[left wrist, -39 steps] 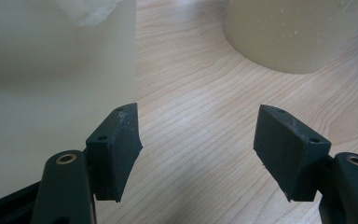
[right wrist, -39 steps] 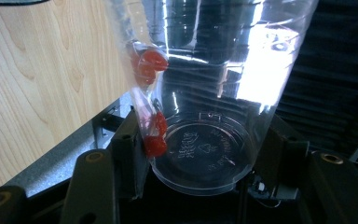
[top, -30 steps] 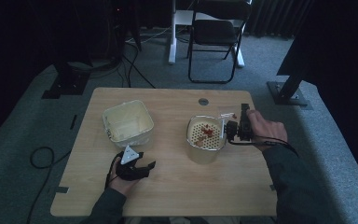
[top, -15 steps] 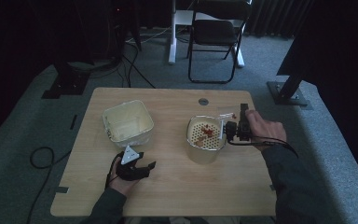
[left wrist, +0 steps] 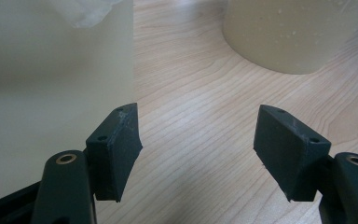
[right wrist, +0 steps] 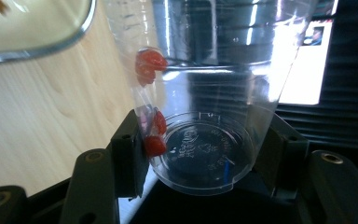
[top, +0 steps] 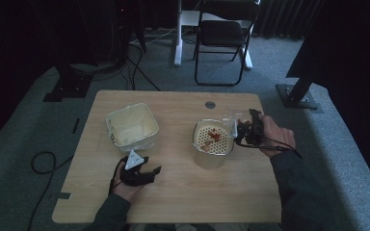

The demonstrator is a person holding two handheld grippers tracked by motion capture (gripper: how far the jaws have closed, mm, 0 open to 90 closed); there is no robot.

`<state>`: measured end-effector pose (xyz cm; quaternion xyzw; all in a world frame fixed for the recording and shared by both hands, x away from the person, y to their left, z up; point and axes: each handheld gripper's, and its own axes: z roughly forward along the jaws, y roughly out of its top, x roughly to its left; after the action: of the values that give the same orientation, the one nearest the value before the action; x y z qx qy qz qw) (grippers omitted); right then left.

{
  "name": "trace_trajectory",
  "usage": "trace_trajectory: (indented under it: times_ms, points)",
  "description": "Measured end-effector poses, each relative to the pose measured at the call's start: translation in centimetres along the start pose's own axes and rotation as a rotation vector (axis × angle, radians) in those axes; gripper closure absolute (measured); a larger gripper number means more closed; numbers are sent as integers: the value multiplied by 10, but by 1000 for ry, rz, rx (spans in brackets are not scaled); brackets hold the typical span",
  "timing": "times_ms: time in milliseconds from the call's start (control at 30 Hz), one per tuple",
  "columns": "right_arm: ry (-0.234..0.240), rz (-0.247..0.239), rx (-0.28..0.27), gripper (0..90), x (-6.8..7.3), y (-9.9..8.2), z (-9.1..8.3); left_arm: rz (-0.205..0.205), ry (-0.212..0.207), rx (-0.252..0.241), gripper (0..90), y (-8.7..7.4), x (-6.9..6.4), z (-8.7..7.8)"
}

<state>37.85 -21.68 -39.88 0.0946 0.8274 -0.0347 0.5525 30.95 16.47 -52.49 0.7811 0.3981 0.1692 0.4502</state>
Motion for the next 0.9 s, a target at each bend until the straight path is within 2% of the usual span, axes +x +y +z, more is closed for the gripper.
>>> trace_trajectory:
  times_ms: [200,433,467,500,533,567,767,900]
  points:
    - [116,196,-75,430,5,-6,4,29,-17,-17,316,9,-8,-2]
    - [289,506,-196,429,8,-12,9,57,-42,-63,316,31,-16,-4]
    - [289,506,-196,429,8,-12,9,57,-42,-63,316,31,-16,-4]
    - [311,544,-212,429,8,-13,9,57,-42,-63,316,31,-16,-4]
    - [357,625,-251,429,7,-15,10,72,-52,-92,316,44,-20,-5]
    - [374,656,-266,429,6,-15,10,73,-55,-99,316,48,-21,-6]
    - [458,797,-347,429,2,-19,9,105,-79,-153,315,77,-29,-9]
    - [479,795,-374,428,3,-18,6,128,-108,-197,312,102,-37,-11]
